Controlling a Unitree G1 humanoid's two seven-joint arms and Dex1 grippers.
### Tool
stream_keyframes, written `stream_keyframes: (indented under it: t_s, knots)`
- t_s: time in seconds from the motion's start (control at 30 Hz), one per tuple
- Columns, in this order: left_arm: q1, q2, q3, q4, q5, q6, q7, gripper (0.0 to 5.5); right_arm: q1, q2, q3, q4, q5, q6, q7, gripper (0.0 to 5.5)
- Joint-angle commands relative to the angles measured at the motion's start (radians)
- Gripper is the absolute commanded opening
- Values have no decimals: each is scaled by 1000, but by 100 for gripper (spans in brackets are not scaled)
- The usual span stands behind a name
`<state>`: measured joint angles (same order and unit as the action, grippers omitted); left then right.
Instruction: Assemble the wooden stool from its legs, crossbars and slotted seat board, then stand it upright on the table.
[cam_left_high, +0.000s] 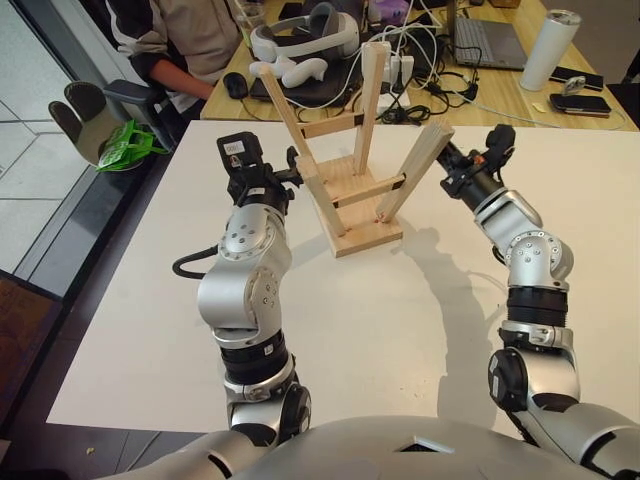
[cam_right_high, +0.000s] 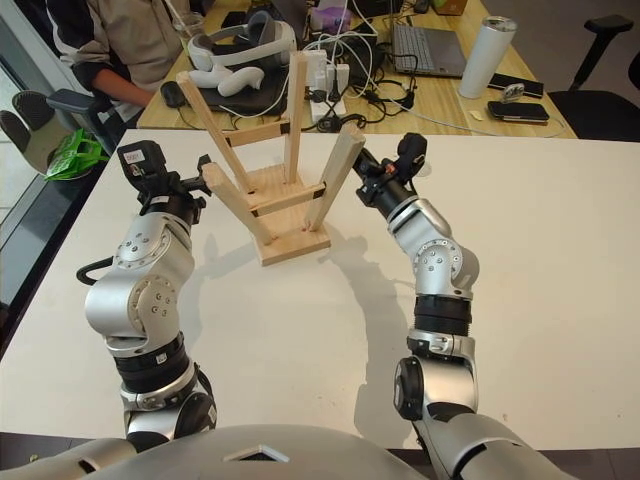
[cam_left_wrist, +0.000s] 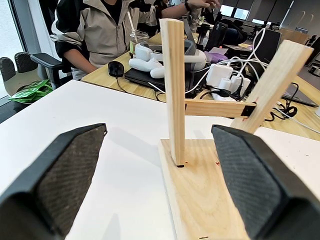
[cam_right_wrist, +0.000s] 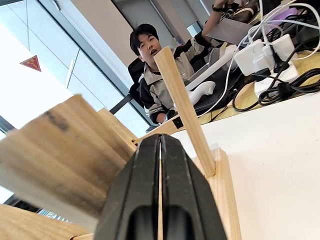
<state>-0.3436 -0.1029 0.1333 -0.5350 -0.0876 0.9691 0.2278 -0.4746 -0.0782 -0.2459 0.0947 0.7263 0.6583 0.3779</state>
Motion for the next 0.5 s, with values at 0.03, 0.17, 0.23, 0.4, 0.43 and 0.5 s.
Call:
stream_keyframes:
  t_s: [0.03, 0.17, 0.23, 0.4, 0.43, 0.5]
  knots:
    - [-23, 25, 29, 22, 0, 10, -10, 390, 54, 11, 16, -99, 34, 56, -28, 5]
    - [-12, 61, 85, 31, -4, 10, -20, 390, 61, 65, -126, -128, 39, -39, -237, 5]
    - [8, 99, 157, 51, -5, 8, -27, 390, 53, 93, -235, -137, 89, -108, -345, 5]
    - [-30, 112, 315, 140, -40, 6, 3, 390, 17, 91, -397, -48, 106, -254, -550, 5]
    - [-57, 78, 328, 149, -52, 11, 29, 390, -15, 101, -417, -7, 120, -280, -588, 5]
    - [-101, 12, 306, 157, -65, 20, 65, 390, -70, 137, -421, 41, 167, -294, -628, 5]
